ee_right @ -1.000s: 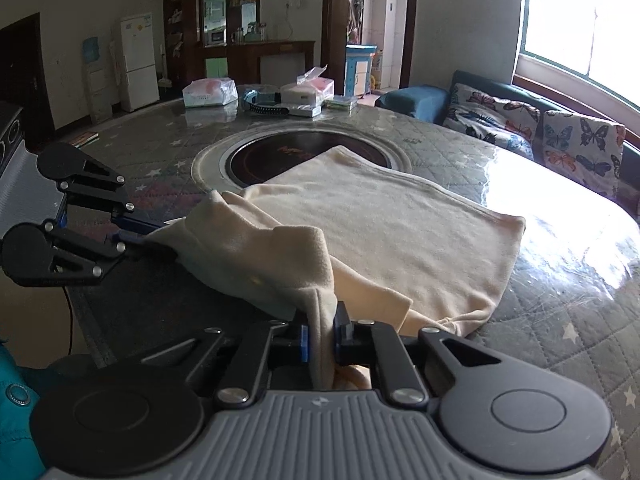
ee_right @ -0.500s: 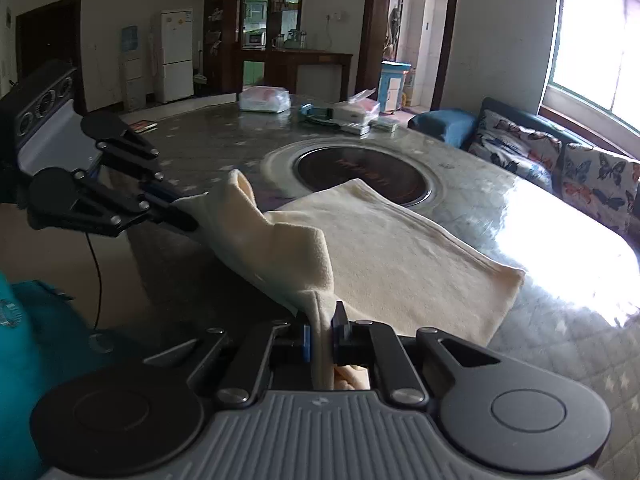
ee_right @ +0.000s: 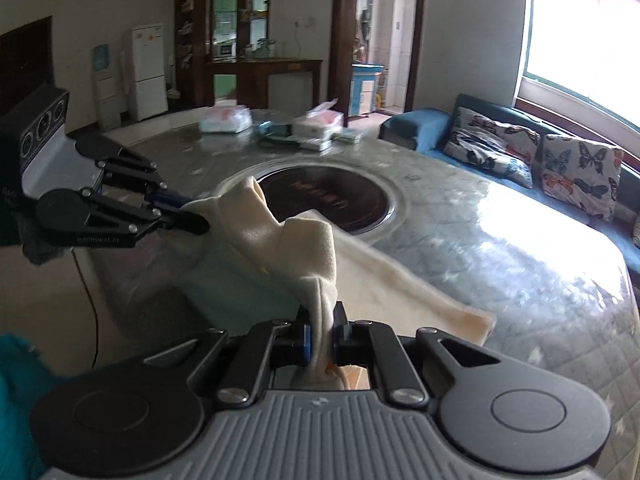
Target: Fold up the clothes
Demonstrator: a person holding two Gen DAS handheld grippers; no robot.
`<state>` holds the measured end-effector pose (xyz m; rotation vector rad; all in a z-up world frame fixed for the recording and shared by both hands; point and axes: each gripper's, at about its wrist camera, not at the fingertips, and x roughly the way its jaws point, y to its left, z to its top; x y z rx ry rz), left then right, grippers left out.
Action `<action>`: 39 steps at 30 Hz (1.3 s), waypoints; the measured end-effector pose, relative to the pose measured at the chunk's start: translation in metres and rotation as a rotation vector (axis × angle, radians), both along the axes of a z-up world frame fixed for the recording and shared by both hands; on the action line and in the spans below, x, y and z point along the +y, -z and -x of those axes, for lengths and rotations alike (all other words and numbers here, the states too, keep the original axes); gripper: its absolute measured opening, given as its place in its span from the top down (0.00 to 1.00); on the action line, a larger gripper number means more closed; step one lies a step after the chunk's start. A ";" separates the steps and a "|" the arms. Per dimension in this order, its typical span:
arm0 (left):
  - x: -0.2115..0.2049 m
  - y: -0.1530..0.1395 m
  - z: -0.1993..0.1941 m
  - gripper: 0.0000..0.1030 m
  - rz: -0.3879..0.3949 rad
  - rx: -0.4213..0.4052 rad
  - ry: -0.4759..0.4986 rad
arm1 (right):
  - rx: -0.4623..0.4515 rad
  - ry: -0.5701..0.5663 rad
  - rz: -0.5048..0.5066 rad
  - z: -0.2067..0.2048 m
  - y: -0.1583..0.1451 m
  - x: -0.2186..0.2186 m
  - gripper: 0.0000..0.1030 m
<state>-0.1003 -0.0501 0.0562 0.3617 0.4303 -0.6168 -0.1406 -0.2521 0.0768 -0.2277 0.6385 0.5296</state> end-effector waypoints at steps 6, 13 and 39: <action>-0.022 0.018 -0.070 0.91 -0.018 0.021 -0.099 | 0.046 0.074 0.002 -0.074 0.013 -0.012 0.92; -0.035 0.048 -0.123 0.91 -0.050 0.063 -0.212 | 0.083 0.227 -0.090 -0.124 0.059 -0.026 0.83; 0.008 0.042 -0.106 0.72 0.039 0.185 -0.242 | -0.014 0.229 -0.040 -0.111 0.065 0.009 0.60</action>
